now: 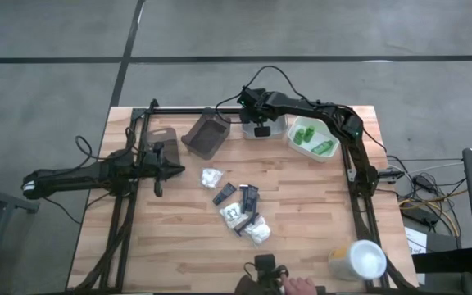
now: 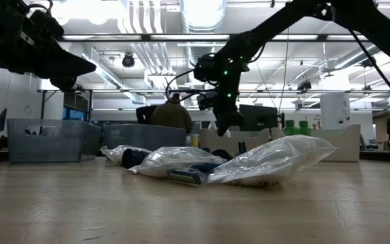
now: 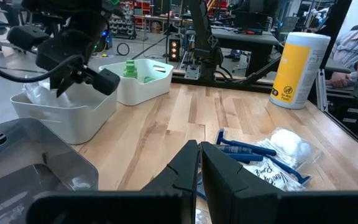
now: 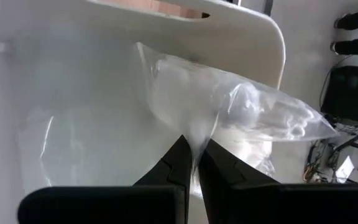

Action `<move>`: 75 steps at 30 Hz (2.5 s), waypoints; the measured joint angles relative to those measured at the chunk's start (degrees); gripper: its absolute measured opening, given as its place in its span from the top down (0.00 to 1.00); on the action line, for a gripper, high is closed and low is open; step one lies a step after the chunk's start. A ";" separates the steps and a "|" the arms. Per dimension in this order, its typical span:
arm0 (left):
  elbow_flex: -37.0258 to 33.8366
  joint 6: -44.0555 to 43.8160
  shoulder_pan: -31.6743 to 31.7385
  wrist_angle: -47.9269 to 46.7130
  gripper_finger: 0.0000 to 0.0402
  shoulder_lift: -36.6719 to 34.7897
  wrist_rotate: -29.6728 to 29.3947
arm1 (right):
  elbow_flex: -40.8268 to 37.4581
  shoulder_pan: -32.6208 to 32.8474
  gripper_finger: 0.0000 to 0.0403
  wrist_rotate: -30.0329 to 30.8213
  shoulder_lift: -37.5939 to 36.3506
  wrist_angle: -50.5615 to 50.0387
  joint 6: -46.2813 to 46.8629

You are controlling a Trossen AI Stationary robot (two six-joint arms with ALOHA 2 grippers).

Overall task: Pick & Place Travel size toiletries
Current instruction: Put the cotton pack into the gray bin, then put the bottom cotton pack into the gray bin

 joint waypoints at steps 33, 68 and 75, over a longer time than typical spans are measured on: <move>0.00 -1.57 0.00 -0.12 0.94 0.02 0.00 | 0.00 0.11 0.69 -8.94 0.22 1.63 2.25; -0.02 -1.60 -0.02 -0.48 0.94 0.02 0.01 | -1.08 2.82 0.56 -26.94 -20.20 -12.09 13.63; -0.02 -1.66 -0.02 -0.49 0.94 0.02 0.02 | -8.58 7.77 0.58 -31.74 -28.65 -11.38 14.10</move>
